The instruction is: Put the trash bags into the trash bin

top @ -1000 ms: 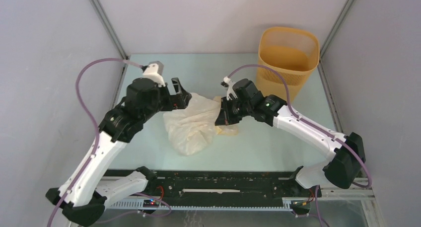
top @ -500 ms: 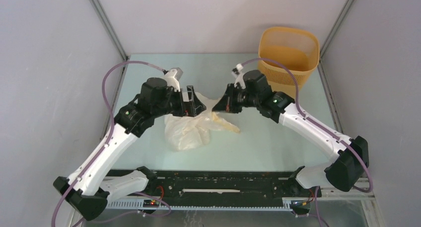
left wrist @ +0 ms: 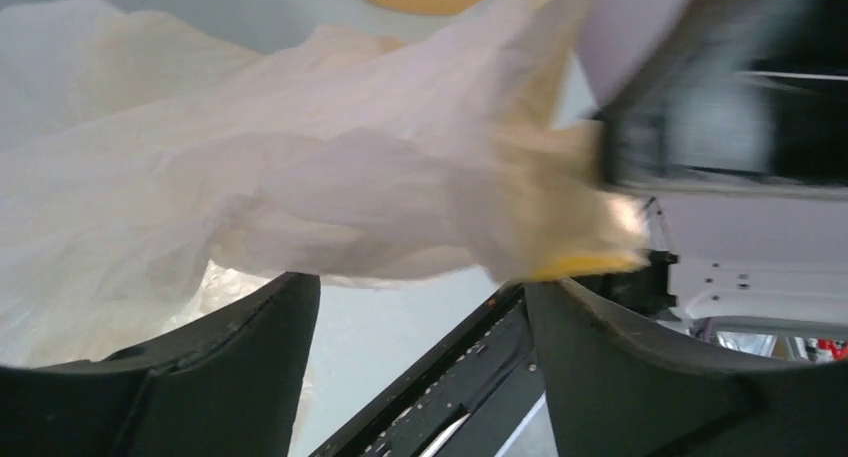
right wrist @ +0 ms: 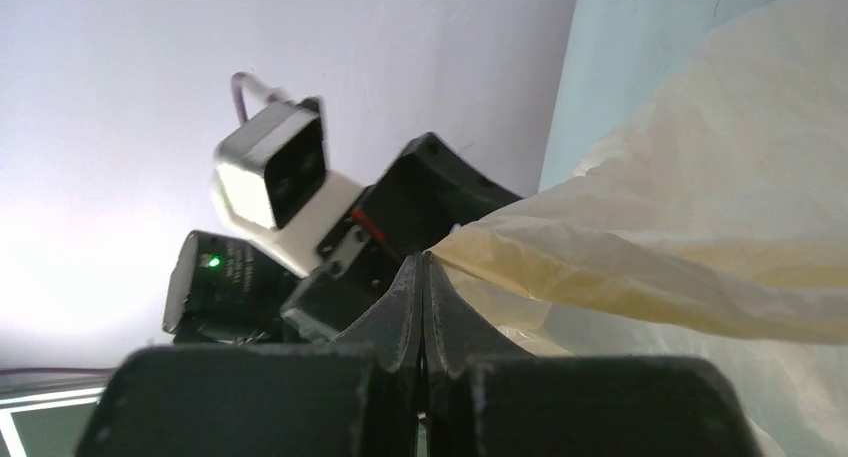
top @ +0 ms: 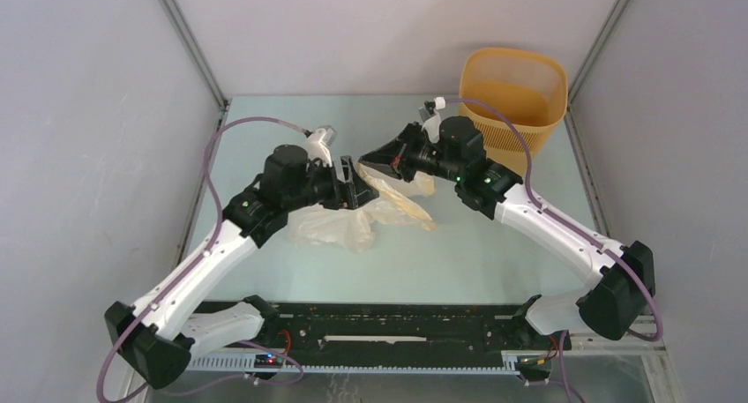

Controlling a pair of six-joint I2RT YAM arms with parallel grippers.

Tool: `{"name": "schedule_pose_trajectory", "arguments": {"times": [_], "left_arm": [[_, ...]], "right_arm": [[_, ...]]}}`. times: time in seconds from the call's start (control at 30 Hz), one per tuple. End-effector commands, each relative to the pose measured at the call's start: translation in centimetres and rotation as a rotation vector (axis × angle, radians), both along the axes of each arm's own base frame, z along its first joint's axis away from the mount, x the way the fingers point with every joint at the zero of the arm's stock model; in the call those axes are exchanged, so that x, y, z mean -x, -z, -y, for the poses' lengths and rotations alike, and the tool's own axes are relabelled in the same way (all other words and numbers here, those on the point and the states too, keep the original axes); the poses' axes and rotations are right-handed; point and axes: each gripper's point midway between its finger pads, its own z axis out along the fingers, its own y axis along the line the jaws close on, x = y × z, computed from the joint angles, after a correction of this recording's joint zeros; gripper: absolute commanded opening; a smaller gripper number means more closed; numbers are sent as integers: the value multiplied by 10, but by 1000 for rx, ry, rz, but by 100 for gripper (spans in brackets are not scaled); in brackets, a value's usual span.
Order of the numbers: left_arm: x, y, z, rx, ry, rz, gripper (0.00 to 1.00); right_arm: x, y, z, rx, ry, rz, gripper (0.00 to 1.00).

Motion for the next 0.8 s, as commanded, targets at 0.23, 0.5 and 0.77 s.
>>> {"name": "schedule_pose_trajectory", "arguments": {"times": [0.23, 0.5, 0.77], "left_arm": [[1, -56, 33, 197, 128, 60, 93], [1, -72, 29, 252, 103, 136, 94], [-35, -65, 40, 221, 0, 33, 62]], "right_arm": [[5, -18, 9, 7, 39, 56, 0], [1, -30, 25, 8, 96, 88, 0], [1, -34, 25, -20, 78, 78, 0]]}}
